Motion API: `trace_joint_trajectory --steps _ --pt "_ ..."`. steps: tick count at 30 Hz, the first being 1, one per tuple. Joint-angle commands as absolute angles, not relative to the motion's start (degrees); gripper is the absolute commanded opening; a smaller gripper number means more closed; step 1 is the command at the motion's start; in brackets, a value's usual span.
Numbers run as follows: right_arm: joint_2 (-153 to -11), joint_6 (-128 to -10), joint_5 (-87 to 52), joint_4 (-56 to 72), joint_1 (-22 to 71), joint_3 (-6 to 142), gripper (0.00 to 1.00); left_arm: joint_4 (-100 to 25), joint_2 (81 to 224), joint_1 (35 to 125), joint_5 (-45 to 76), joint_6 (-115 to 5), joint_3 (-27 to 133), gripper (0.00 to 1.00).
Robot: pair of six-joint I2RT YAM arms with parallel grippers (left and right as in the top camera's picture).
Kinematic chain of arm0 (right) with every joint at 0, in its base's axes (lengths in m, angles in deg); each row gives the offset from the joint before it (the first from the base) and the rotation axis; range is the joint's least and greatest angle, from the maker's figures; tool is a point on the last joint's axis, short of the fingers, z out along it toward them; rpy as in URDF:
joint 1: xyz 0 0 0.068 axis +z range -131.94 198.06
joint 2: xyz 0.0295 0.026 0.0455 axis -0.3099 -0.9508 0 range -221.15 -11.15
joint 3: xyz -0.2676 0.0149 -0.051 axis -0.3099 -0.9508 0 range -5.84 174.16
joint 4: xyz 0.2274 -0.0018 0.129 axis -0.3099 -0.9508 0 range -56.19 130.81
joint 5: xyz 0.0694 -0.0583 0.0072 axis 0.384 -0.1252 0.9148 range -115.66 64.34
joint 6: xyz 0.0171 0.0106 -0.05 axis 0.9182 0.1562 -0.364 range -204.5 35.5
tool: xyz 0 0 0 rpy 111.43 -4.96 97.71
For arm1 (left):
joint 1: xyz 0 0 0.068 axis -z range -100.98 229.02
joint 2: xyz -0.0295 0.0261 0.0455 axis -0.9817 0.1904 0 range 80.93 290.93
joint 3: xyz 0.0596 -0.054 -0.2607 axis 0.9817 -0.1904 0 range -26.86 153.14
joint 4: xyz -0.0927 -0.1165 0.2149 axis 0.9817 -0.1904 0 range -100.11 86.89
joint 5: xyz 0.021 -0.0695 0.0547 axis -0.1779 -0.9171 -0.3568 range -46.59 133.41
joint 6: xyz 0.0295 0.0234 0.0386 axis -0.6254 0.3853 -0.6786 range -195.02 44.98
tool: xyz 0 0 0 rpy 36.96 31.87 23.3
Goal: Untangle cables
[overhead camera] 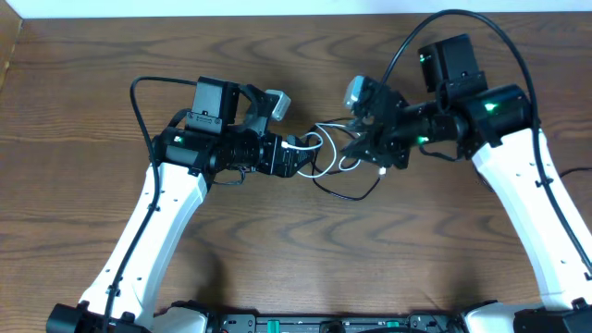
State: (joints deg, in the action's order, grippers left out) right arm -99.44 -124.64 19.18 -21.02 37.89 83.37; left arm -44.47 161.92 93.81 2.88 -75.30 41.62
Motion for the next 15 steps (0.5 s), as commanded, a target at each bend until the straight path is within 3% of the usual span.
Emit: trace_joint_trajectory --steps 1,15 --pt "-99.7 -128.1 25.6 -20.5 39.4 83.0 0.44 -44.4 161.0 93.9 -0.1 -76.3 41.7 0.84" --pt "-99.7 -129.4 26.4 -17.4 44.8 83.0 0.44 -45.0 161.0 93.9 -2.0 -76.3 41.7 0.84"
